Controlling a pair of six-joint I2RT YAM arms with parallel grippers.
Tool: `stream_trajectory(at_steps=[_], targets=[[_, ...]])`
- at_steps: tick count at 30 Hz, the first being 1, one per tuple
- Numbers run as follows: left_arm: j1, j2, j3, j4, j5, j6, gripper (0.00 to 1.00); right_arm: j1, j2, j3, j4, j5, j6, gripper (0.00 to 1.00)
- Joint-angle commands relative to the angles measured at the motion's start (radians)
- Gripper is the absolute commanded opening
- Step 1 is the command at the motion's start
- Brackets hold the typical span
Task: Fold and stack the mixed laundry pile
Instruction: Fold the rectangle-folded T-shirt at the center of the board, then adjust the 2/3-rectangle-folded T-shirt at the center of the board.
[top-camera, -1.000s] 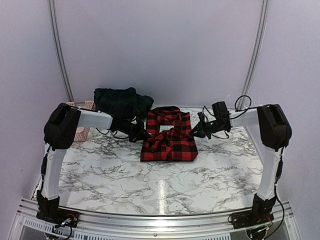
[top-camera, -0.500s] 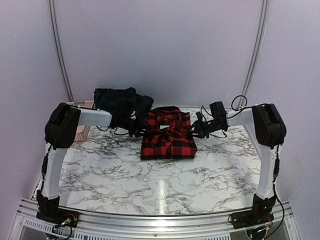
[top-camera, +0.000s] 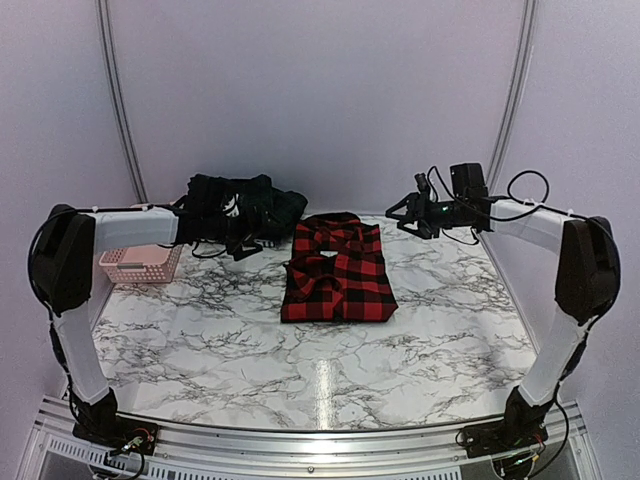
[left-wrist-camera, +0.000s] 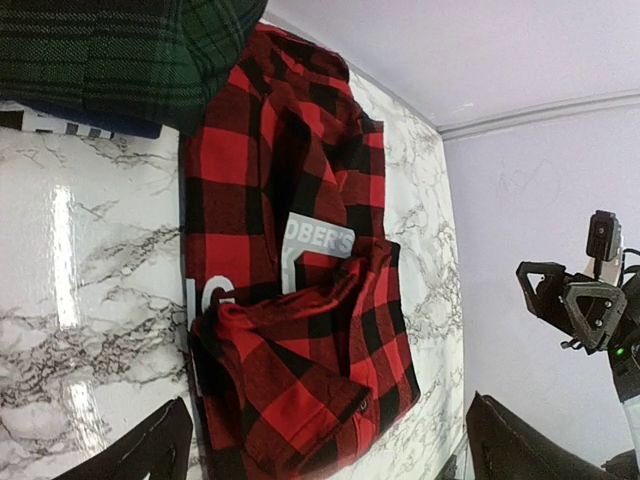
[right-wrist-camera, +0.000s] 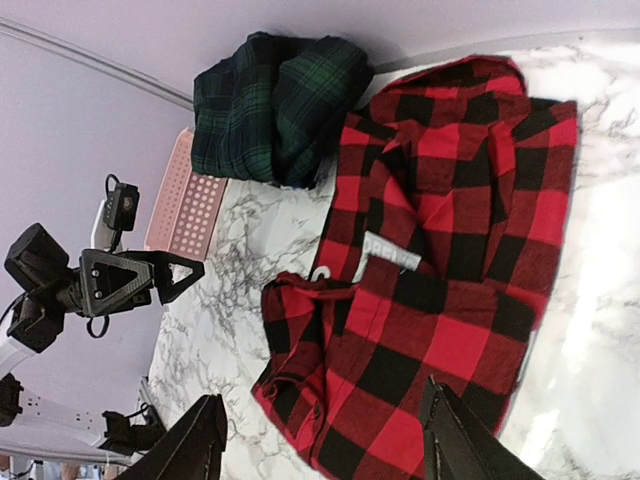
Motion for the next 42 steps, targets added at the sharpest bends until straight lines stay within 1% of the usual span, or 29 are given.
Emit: stream_trajectory(at_steps=[1, 5, 7, 10, 13, 18, 21, 23, 28, 31, 35, 42], targets=[[-0.049, -0.064, -0.121, -0.004, 0.006, 0.032, 0.99, 0.084, -0.044, -0.094, -0.032, -0.005, -0.013, 0.58], [-0.127, -0.073, -0.185, 0.023, 0.01, 0.004, 0.99, 0.172, -0.058, -0.158, -0.023, 0.006, -0.013, 0.47], [-0.153, -0.064, -0.204, 0.049, 0.004, -0.024, 0.99, 0.207, -0.042, -0.179, -0.002, 0.015, -0.001, 0.45], [-0.171, -0.041, -0.22, 0.121, 0.0, -0.082, 0.99, 0.237, -0.003, -0.18, 0.016, 0.038, 0.004, 0.44], [-0.176, -0.002, -0.199, 0.169, -0.003, -0.113, 0.99, 0.239, 0.034, -0.171, 0.018, 0.065, 0.011, 0.43], [-0.181, 0.088, -0.114, 0.157, 0.0, -0.121, 0.96, 0.24, 0.095, -0.146, -0.001, 0.071, 0.002, 0.4], [-0.181, 0.117, -0.083, 0.108, -0.016, -0.108, 0.94, 0.24, 0.097, -0.132, -0.014, 0.076, -0.004, 0.39], [-0.181, 0.117, -0.084, 0.107, -0.027, -0.118, 0.93, 0.24, 0.088, -0.124, -0.026, 0.079, -0.007, 0.39], [-0.184, 0.14, -0.073, 0.18, 0.006, -0.153, 0.93, 0.24, 0.066, -0.132, -0.073, 0.107, -0.029, 0.39], [-0.196, 0.174, 0.001, 0.188, 0.043, -0.144, 0.93, 0.239, 0.031, -0.162, -0.089, 0.131, -0.032, 0.37], [-0.198, 0.213, 0.101, 0.192, 0.047, -0.142, 0.93, 0.237, -0.009, -0.186, -0.125, 0.166, -0.055, 0.36], [-0.173, 0.391, 0.39, 0.195, 0.023, -0.151, 0.93, 0.237, -0.035, -0.206, -0.131, 0.172, -0.056, 0.36]])
